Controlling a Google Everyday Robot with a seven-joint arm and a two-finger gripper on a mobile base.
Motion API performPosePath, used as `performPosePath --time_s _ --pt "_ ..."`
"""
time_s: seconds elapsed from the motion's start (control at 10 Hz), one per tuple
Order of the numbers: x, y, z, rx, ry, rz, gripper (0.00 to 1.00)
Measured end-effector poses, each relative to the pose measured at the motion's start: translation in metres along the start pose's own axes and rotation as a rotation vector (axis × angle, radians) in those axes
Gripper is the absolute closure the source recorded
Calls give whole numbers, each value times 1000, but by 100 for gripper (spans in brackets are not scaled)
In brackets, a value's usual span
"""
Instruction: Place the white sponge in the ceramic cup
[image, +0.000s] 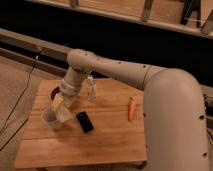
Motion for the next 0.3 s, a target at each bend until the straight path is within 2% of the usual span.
performPosePath --time_s 0.3 --pt "-11 12 3 -2 -5 -86 100"
